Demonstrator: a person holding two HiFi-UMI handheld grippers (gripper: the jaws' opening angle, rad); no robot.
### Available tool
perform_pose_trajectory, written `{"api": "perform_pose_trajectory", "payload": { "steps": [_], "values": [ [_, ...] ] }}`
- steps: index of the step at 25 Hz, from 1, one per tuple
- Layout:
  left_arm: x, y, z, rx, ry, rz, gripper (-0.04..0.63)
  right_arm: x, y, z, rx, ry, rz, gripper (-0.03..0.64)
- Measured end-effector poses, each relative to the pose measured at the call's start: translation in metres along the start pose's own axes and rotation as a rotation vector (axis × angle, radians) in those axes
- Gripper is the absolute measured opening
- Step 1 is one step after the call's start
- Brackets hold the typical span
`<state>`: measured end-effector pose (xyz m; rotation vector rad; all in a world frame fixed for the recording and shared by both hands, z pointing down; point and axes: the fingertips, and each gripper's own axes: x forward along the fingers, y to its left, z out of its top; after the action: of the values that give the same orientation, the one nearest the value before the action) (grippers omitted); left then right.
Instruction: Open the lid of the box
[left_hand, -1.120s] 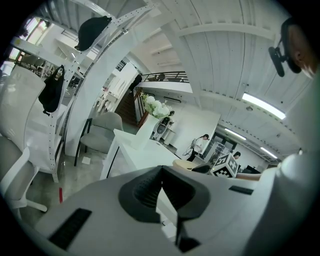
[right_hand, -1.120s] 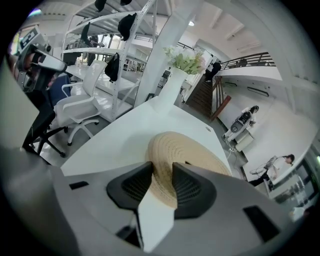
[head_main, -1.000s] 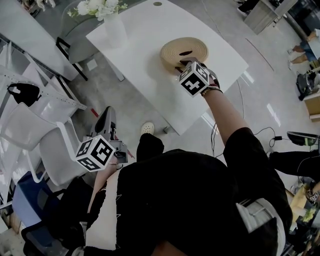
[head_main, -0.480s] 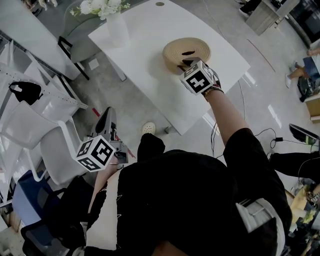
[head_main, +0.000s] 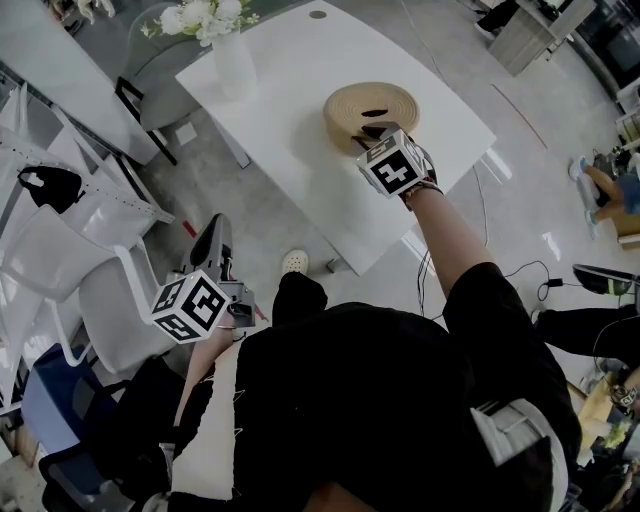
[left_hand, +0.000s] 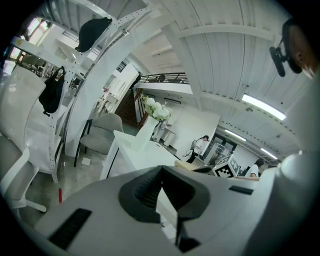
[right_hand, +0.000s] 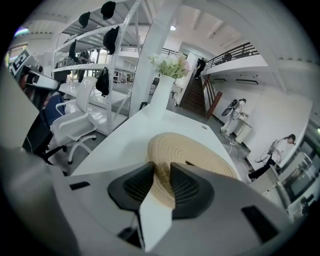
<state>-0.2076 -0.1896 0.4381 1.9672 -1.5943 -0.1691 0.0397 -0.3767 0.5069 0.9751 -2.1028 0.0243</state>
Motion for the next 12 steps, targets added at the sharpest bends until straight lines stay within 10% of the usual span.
{"api": "perform_pose_trajectory", "payload": {
  "steps": [12],
  "values": [
    [-0.0002, -0.0007, -0.0014, -0.004, -0.004, 0.010, 0.011, -0.0046, -0.0004, 0.0020, -0.003, -0.024, 0.021, 0.098]
  ]
}}
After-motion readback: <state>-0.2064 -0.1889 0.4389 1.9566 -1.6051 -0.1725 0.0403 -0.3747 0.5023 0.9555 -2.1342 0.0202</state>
